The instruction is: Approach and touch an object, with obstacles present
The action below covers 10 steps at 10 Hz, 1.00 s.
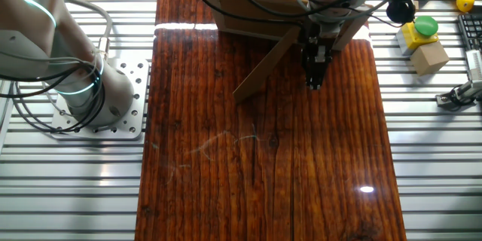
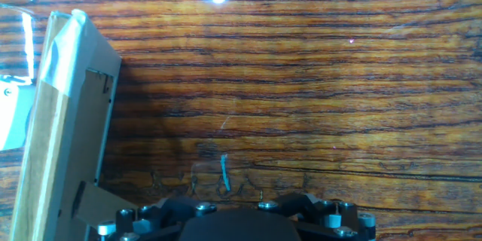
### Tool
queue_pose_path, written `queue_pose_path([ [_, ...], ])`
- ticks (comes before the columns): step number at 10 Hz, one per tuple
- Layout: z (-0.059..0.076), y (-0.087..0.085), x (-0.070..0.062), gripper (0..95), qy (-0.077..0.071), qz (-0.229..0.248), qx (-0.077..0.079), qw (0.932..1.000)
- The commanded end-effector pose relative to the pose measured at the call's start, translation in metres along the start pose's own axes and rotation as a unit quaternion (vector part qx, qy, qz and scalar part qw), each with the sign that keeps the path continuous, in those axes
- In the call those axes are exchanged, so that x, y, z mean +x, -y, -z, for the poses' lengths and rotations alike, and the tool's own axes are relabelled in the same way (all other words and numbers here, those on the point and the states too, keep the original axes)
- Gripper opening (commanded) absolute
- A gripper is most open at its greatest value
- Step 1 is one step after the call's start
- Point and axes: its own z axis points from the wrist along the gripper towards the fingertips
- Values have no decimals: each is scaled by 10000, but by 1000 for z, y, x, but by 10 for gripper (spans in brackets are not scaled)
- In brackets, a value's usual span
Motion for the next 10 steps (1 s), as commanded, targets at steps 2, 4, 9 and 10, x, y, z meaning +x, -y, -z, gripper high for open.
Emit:
queue_pose_path([
  [2, 0, 0, 0, 0, 111, 598, -288, 9977],
  [4, 1, 0, 0, 0, 99, 631, -232, 9977],
  [9, 2, 0, 1, 0, 83, 598, -227, 9979],
  [10, 2, -1, 1, 0, 85, 579, -225, 9980],
])
